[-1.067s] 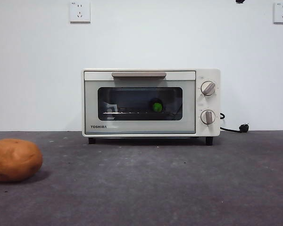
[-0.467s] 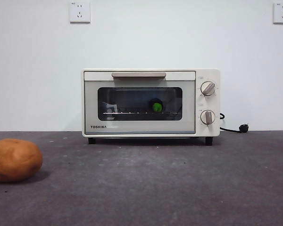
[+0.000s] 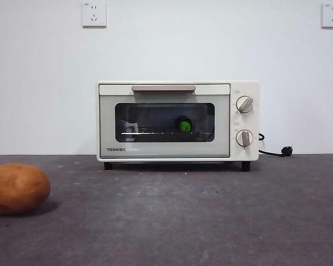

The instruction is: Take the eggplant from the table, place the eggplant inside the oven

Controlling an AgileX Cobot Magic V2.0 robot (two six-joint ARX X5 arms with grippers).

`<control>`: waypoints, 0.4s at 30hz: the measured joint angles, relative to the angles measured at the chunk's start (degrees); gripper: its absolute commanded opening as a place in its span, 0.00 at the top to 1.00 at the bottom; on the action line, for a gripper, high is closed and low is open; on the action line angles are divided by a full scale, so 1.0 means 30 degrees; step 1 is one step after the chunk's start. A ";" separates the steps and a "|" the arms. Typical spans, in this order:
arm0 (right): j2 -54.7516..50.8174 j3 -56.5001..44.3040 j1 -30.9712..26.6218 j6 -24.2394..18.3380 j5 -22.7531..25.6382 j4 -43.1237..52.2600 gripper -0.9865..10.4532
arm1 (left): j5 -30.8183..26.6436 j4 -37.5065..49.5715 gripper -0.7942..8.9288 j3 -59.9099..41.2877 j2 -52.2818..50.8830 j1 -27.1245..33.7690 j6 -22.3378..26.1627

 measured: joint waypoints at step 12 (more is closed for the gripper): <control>-0.5231 -0.1690 -0.1282 -0.0597 -0.0685 -0.1282 0.91 | 0.0000 0.0000 0.92 0.0000 0.0000 -0.0007 0.0000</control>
